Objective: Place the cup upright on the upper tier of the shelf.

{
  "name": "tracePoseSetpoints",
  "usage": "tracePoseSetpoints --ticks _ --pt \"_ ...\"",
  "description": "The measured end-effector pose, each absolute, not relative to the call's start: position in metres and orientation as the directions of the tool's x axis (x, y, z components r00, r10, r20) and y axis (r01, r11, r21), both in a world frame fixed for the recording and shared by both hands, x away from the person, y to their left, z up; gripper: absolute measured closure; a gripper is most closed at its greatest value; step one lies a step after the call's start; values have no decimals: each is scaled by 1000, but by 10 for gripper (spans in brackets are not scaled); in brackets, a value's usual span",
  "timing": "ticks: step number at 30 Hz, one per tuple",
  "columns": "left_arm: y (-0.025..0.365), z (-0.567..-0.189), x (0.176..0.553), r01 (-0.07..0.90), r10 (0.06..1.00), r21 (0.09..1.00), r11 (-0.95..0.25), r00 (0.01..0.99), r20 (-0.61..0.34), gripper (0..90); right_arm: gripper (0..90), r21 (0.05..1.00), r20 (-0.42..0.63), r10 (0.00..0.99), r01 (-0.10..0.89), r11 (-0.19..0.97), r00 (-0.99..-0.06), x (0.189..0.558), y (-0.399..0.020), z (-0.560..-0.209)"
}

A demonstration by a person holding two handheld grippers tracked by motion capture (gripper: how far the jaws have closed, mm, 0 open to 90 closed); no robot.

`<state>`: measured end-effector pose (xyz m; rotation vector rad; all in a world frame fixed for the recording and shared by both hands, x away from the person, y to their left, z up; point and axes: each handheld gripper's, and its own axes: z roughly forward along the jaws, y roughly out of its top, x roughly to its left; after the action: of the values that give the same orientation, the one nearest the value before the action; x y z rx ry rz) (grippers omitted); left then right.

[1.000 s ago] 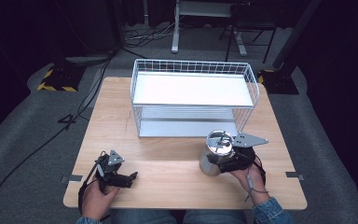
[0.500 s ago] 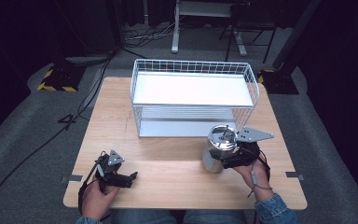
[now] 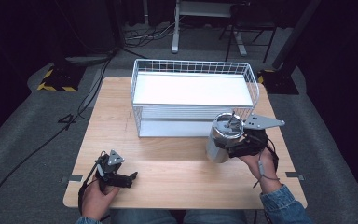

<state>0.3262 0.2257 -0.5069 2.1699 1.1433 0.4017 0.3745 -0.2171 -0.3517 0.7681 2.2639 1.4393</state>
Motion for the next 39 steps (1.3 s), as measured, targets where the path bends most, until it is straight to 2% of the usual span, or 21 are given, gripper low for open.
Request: tracePoseSetpoints --ticks 20,39 --pt "226 -507 326 621 818 666 -413 574 -28 4 37 922 -61 615 191 336 -786 382 -215 -282" --pt "226 -507 326 622 819 665 -414 574 -27 5 37 933 -42 619 190 305 -784 398 -201 -236"
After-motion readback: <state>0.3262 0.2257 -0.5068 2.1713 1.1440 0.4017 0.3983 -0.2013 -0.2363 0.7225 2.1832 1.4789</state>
